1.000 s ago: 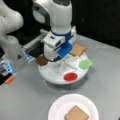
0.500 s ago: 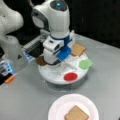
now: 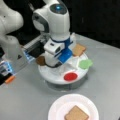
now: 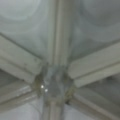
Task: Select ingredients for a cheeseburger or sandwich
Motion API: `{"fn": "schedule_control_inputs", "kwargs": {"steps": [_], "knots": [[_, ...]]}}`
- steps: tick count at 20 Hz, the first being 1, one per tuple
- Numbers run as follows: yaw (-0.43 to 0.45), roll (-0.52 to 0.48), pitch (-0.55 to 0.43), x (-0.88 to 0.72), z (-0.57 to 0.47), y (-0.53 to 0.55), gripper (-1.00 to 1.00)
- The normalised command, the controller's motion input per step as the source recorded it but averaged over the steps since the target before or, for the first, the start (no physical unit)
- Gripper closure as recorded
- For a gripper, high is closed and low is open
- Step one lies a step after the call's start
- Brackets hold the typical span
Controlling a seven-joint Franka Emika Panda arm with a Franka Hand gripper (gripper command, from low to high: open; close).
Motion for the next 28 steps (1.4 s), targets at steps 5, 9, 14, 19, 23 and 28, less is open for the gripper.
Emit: {"fn": "schedule_control_inputs", "kwargs": {"steps": [5, 9, 14, 19, 23, 28], "knots": [[0.03, -0.094, -0.1, -0.03, -0.1, 0.1, -1.0], [0.036, -0.106, -0.094, -0.07, -0.1, 0.1, -1.0], [0.03, -0.116, -0.11, -0.11, -0.09, 0.12, -1.0], [0.014, -0.114, -0.121, -0.15, -0.11, 0.17, -1.0], [0.008, -0.111, -0.139, -0.16, -0.13, 0.16, -1.0], [0.038, -0.096, -0.15, -0.14, -0.1, 0.04, -1.0]]}}
